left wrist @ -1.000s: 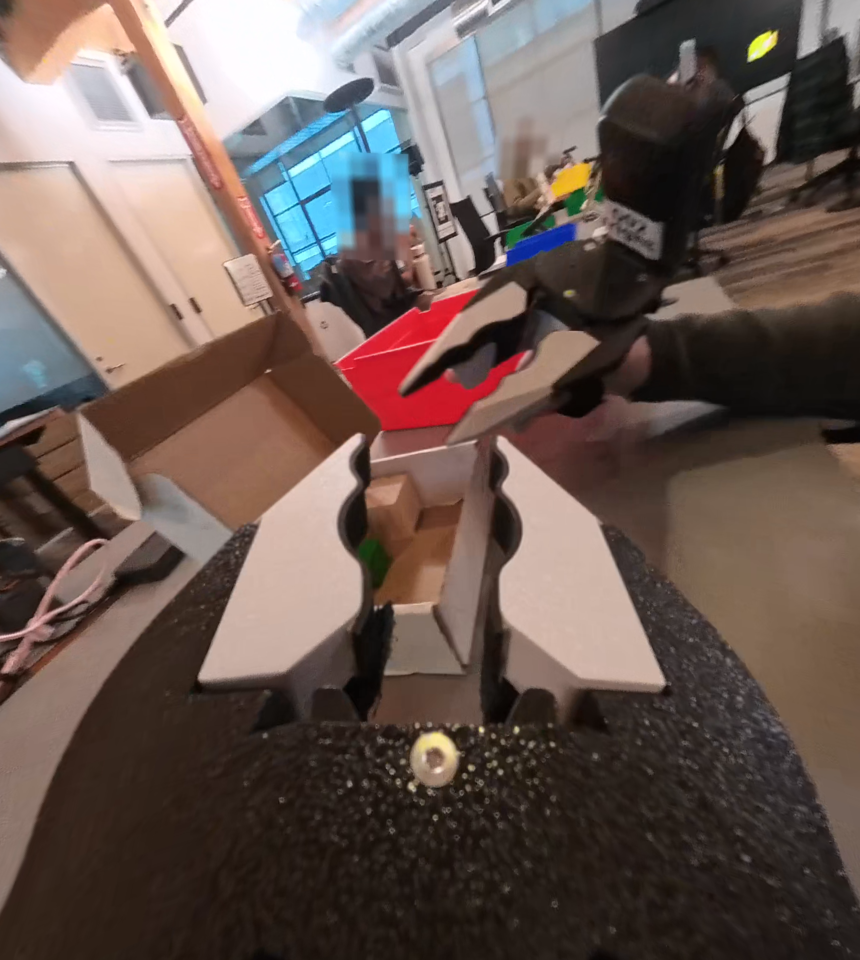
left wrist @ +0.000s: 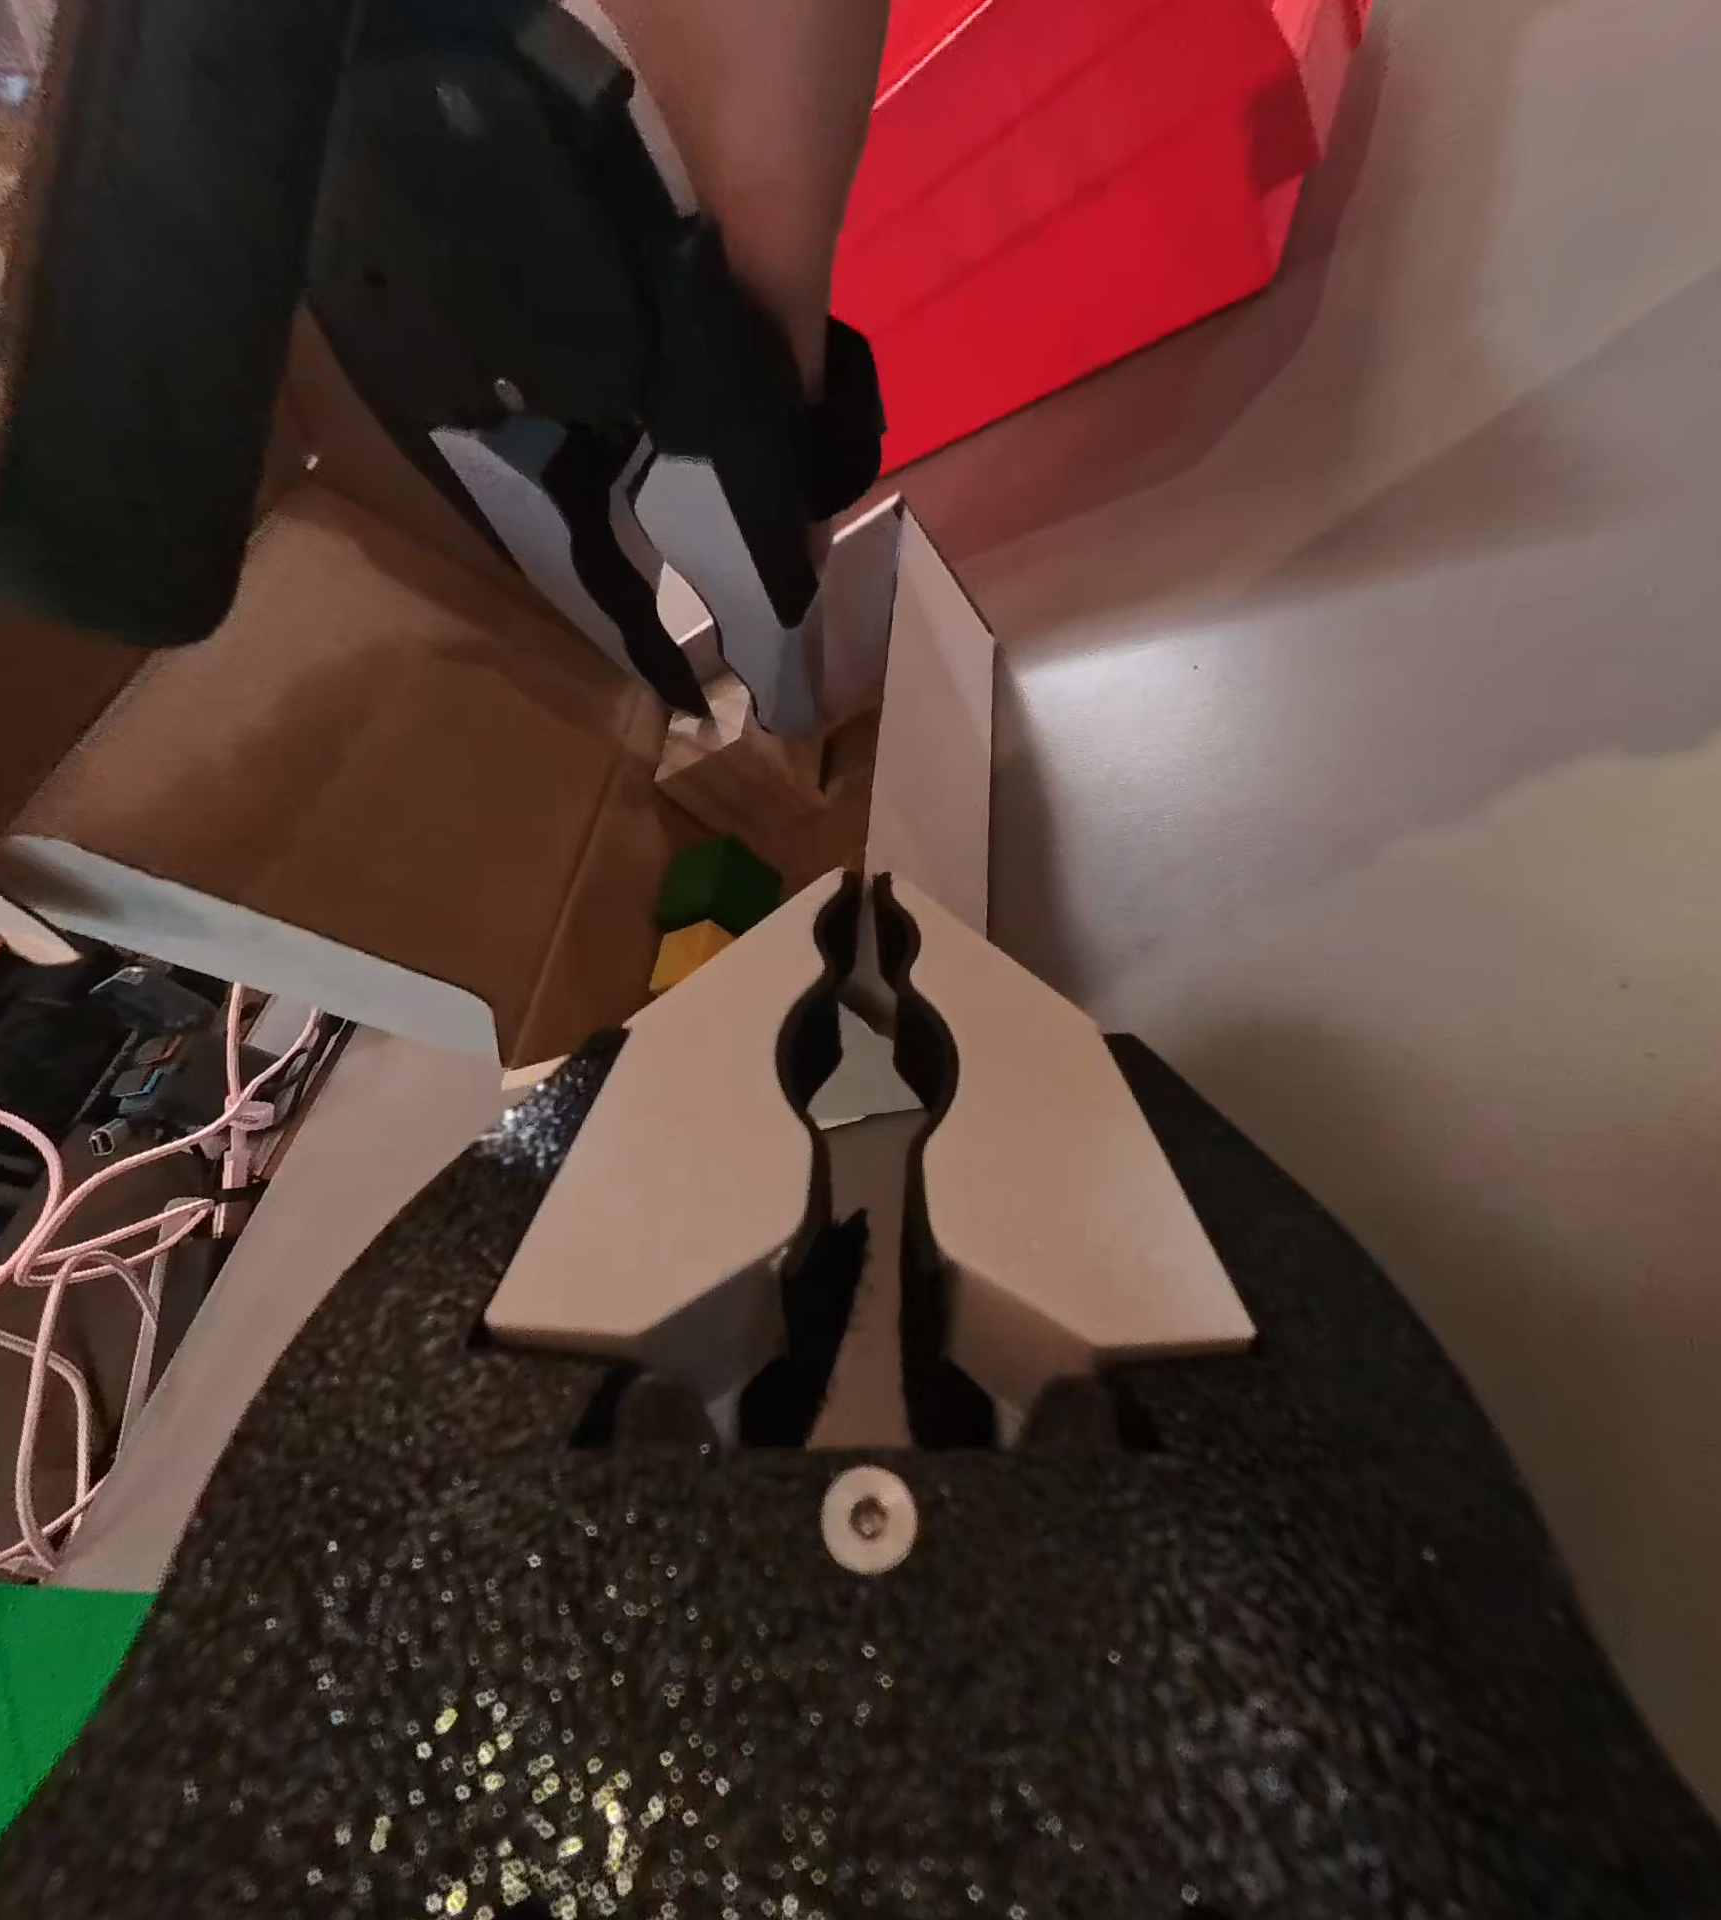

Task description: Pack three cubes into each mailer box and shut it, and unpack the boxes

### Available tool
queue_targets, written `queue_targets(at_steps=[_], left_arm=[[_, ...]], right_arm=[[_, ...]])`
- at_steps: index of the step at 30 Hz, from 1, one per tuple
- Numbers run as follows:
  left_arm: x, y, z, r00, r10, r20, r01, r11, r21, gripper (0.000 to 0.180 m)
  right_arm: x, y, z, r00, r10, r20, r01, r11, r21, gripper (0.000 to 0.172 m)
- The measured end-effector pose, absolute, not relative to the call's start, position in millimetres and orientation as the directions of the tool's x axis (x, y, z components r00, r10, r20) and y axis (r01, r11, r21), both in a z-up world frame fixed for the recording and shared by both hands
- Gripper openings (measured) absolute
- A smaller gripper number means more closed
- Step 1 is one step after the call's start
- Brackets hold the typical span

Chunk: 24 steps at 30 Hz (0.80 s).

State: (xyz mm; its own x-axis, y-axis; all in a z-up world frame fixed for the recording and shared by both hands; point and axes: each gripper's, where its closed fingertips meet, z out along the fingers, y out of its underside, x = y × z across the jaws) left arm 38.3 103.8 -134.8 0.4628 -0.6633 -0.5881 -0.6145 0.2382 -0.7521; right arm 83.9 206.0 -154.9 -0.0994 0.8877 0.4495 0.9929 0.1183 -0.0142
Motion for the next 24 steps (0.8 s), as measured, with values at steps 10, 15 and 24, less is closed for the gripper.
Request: queue_targets(at_steps=[10,15,24], left_arm=[[36.8,105.1,-133.8,0.472,-0.670,-0.573,-0.604,0.228,-0.764,0.000],[37.9,104.5,-134.9,0.459,-0.659,-0.595,-0.618,0.244,-0.748,0.000],[37.4,104.4,-135.2,0.445,-0.647,-0.619,-0.634,0.261,-0.728,0.000]], right_arm=[[86.7,175.0,-151.2,-0.175,0.932,0.317,0.983,0.182,0.008,0.030],[84.4,194.7,-139.7,-0.195,0.896,0.400,0.978,0.211,0.004,0.047],[86.5,209.5,-161.3,-0.382,0.832,0.402,0.921,0.309,0.236,0.060]])
